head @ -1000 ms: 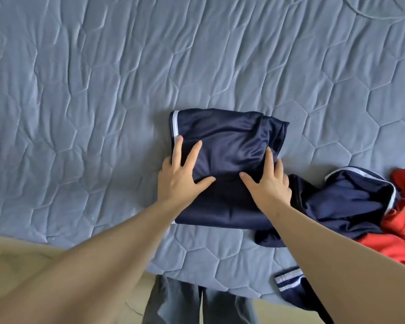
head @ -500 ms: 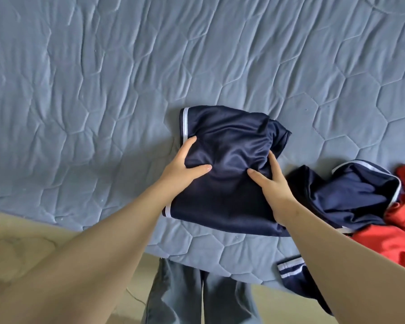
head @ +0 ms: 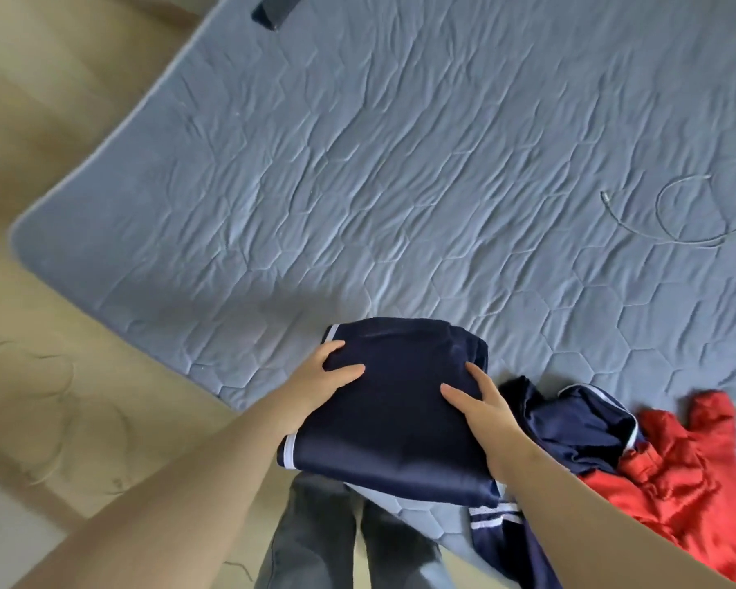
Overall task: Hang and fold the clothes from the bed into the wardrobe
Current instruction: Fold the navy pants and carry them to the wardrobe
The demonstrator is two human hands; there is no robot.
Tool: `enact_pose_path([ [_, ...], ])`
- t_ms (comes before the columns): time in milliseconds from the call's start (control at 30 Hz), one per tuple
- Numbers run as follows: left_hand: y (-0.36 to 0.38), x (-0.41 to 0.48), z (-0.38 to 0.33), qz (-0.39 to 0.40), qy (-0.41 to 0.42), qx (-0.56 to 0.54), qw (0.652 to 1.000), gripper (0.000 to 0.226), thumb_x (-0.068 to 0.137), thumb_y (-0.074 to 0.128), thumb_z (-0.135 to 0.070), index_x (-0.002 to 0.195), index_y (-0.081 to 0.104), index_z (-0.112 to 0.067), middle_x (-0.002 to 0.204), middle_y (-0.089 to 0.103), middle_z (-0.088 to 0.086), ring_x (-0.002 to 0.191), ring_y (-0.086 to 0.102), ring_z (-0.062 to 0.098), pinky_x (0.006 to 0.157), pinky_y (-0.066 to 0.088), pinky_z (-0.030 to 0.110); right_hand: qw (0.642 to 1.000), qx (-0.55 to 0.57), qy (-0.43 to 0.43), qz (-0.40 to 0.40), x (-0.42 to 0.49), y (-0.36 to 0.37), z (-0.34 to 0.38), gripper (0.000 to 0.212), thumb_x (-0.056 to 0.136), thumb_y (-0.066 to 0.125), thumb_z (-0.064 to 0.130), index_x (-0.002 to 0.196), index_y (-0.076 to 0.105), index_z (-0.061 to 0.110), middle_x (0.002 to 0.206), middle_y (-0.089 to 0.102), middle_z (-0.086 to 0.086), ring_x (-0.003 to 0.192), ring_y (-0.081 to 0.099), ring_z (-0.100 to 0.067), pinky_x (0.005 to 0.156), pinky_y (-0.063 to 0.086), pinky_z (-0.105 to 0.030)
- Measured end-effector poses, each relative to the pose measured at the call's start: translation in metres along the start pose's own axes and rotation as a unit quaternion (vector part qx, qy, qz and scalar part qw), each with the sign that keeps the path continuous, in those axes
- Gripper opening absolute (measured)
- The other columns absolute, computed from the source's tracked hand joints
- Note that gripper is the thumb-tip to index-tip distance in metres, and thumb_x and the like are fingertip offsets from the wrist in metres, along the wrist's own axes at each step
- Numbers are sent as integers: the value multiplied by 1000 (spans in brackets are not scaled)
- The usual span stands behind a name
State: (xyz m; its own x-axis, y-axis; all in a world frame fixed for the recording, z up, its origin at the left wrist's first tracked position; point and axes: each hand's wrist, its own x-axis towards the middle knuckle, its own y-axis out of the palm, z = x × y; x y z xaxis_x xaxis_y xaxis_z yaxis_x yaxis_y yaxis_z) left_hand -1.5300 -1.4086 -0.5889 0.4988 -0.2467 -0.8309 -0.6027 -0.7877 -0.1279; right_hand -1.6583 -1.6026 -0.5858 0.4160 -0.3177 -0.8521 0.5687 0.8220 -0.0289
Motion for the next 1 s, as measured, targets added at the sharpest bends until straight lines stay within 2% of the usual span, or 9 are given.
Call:
enact_pose_path([
  [100, -8, -28, -3, -30, 9, -8, 999, 52, 83, 64, -41, 131, 43, -38, 119, 49, -10, 100, 55, 8, 77, 43, 19, 999, -45, -22, 20, -23, 4, 18, 58, 85, 66, 21, 136, 41, 34, 101, 59, 14, 85, 60, -6, 55, 46, -15],
  [300, -30, -99, -6, -79, 12, -51, 995, 49, 83, 63, -42, 128, 44, -38, 107, 49, -11, 81, 52, -2, 57, 38, 12, 990, -116, -60, 62, -79, 22, 47, 57, 86, 65, 21, 136, 40, 33, 104, 57, 10, 85, 57, -6, 59, 44, -18],
  [367, -40, -118, -5, -87, 13, -60, 994, 49, 83, 63, -42, 128, 44, -38, 103, 51, -12, 82, 54, 0, 58, 39, 13, 986, -134, -66, 74, -94, 31, 52, 56, 87, 64, 22, 136, 40, 33, 112, 56, 5, 87, 56, -6, 61, 43, -19],
  [500, -74, -162, 3, -117, 26, -82, 989, 50, 84, 64, -38, 130, 44, -32, 112, 53, -6, 84, 56, 3, 61, 41, 14, 976, -169, -83, 110, -130, 65, 57, 55, 87, 64, 25, 136, 40, 33, 116, 53, 3, 87, 54, -7, 61, 42, -20],
  [733, -149, -241, 30, -176, 71, -150, 970, 51, 85, 64, -34, 131, 44, -27, 118, 56, -1, 89, 59, 7, 63, 43, 15, 952, -208, -136, 177, -192, 148, 62, 58, 86, 65, 24, 138, 40, 30, 125, 52, 0, 99, 56, -17, 76, 45, -30],
  [833, -190, -283, 53, -218, 93, -170, 957, 50, 85, 63, -36, 130, 45, -28, 115, 55, -3, 87, 56, 2, 61, 40, 14, 934, -233, -163, 215, -227, 195, 56, 58, 85, 65, 24, 137, 40, 31, 125, 52, 0, 97, 56, -14, 73, 45, -28],
  [933, -229, -325, 81, -259, 113, -198, 938, 48, 84, 63, -38, 128, 45, -29, 115, 55, -4, 88, 55, 4, 64, 39, 16, 915, -250, -189, 253, -264, 244, 49, 59, 84, 66, 24, 136, 41, 31, 126, 51, 0, 102, 55, -17, 79, 45, -30],
  [1000, -251, -347, 93, -281, 123, -213, 927, 45, 84, 64, -37, 124, 47, -30, 115, 55, -4, 88, 55, 4, 65, 40, 18, 904, -261, -201, 273, -283, 272, 47, 58, 84, 67, 25, 135, 41, 32, 124, 52, 1, 99, 55, -16, 77, 44, -30],
])
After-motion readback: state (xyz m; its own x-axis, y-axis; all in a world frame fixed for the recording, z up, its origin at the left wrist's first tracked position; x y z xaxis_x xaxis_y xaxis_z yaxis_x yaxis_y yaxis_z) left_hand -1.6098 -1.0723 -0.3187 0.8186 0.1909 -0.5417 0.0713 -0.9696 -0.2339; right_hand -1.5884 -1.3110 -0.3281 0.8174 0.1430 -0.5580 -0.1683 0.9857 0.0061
